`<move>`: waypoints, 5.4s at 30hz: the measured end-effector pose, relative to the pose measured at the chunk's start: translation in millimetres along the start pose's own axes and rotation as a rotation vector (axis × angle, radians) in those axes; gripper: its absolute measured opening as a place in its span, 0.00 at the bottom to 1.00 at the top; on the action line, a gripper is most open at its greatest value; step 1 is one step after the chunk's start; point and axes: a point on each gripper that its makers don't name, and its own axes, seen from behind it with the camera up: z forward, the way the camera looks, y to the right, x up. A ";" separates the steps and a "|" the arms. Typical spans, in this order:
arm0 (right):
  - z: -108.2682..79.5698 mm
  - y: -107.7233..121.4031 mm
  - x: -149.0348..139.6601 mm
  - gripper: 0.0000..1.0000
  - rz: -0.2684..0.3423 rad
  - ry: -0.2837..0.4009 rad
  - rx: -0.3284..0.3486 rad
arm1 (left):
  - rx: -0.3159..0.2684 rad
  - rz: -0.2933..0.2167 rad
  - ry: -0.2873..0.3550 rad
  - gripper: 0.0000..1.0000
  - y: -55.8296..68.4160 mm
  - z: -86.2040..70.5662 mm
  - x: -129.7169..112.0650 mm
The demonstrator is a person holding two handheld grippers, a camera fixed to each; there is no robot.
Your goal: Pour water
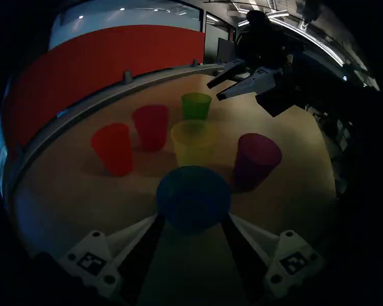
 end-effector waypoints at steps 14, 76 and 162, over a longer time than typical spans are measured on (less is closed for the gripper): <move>17.1 2.4 -13.5 1.00 0.010 -0.029 0.003 | -0.007 0.007 -0.010 0.80 -1.1 9.9 0.0; 43.5 8.1 -28.7 0.99 0.005 -0.075 -0.002 | 0.040 -0.035 0.097 0.78 -10.7 0.5 30.9; -45.2 -75.6 63.3 0.87 -0.049 0.278 0.057 | 0.182 -0.059 0.404 0.78 -25.6 -108.2 120.0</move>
